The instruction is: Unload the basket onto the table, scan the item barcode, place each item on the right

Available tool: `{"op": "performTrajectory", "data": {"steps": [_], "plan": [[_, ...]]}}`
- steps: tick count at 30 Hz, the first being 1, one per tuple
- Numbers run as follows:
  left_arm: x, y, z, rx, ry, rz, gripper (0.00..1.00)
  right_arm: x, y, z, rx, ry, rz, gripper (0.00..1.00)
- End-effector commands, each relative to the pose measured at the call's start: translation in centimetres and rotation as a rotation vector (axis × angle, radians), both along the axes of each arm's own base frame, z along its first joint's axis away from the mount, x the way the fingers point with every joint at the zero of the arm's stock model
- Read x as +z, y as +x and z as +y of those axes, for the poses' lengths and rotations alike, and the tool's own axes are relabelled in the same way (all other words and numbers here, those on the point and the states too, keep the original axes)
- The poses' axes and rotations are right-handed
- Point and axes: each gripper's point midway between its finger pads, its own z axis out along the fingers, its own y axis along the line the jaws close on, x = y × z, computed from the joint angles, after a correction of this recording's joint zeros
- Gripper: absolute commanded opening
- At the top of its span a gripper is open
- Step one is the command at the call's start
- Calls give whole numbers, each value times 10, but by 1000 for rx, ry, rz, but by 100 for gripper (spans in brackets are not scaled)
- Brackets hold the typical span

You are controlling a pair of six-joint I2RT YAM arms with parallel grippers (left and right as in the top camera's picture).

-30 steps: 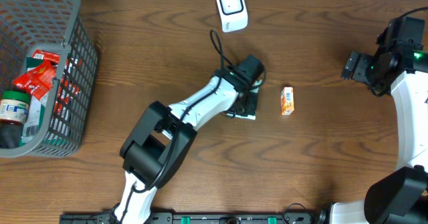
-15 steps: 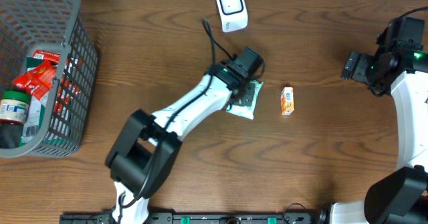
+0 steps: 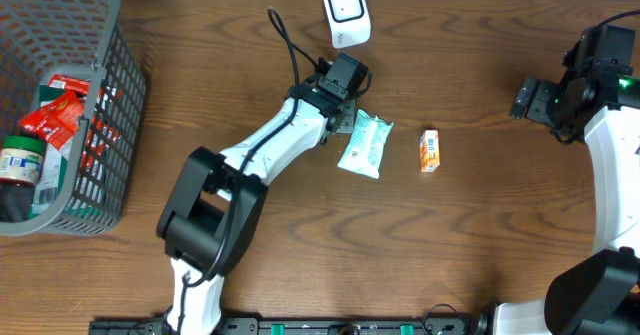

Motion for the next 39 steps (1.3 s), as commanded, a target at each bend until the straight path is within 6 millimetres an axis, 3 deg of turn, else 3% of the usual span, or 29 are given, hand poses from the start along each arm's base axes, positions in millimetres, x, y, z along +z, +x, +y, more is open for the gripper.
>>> {"op": "performTrajectory", "data": {"steps": [1, 15, 23, 30, 39], "plan": [[-20, -10, -14, -50, -32, 62, 15, 4, 1, -1, -2, -7, -9, 99], [-25, -42, -61, -170, -114, 124, 15, 4, 1, -1, -2, -7, -9, 99], [-24, -50, -72, -193, -116, 124, 15, 4, 1, -1, -2, -7, -9, 99], [-24, -51, -72, -38, -176, 157, 15, 4, 1, -1, -2, -7, -9, 99], [-24, -57, -79, 13, -238, 210, 16, 4, 1, -1, -2, -7, -9, 99]]}}
